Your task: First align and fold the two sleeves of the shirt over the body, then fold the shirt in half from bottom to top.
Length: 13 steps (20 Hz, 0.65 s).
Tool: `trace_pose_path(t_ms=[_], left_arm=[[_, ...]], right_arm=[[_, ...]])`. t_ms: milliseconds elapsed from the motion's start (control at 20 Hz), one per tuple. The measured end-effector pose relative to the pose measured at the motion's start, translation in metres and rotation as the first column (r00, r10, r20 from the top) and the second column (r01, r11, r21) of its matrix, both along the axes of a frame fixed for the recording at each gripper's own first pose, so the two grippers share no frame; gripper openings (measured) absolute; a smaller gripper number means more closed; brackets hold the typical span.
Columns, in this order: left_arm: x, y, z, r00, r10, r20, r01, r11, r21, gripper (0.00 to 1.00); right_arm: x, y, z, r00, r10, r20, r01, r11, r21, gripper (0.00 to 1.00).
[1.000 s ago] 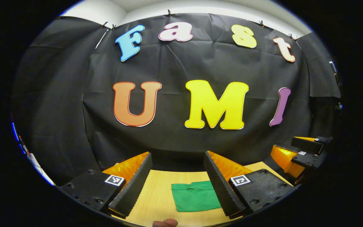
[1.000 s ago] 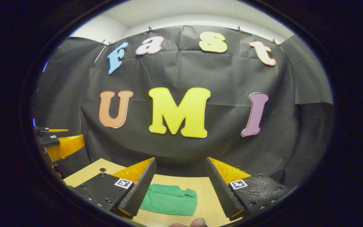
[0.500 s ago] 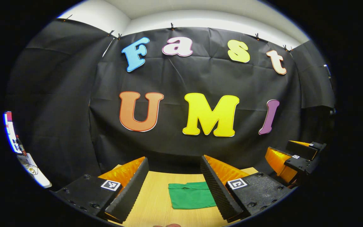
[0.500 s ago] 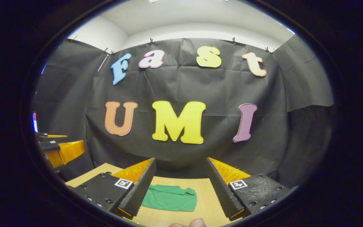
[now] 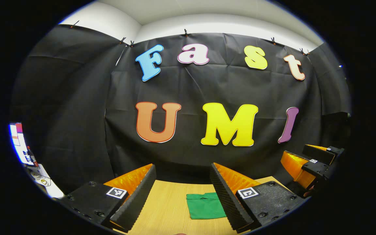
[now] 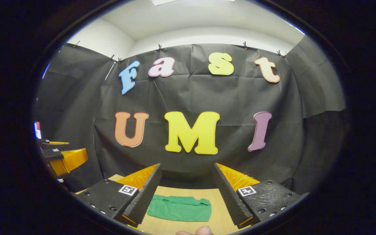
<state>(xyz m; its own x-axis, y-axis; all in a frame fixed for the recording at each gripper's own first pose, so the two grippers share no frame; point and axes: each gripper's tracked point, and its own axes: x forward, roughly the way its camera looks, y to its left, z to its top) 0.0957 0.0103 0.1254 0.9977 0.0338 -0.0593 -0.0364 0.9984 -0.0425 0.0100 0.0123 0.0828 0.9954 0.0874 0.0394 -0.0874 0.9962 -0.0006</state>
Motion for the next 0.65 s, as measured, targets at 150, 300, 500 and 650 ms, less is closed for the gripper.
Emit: trace_pose_path(t_ms=[150, 300, 500, 650], left_arm=[[0.004, 0.006, 0.002, 1.0, 0.016, 0.004, -0.016, 1.0, 0.005, 1.0], [0.008, 0.01, 0.005, 1.0, 0.027, 0.014, -0.027, 1.0, 0.012, 1.0], [0.012, 0.01, 0.011, 0.999, 0.026, 0.037, -0.027, 0.999, 0.022, 1.0], [0.016, 0.007, 0.011, 0.999, 0.02, 0.037, -0.021, 1.0, 0.017, 1.0]], right_arm=[[0.005, 0.008, 0.003, 1.0, 0.018, 0.007, -0.018, 1.0, -0.008, 0.97], [0.008, 0.013, -0.002, 0.999, 0.03, -0.016, -0.03, 1.0, -0.008, 0.95], [0.013, 0.011, -0.002, 0.999, 0.02, -0.029, -0.019, 1.0, 0.007, 0.97], [0.015, 0.005, 0.002, 1.0, 0.008, -0.016, -0.008, 1.0, -0.001, 0.96]])
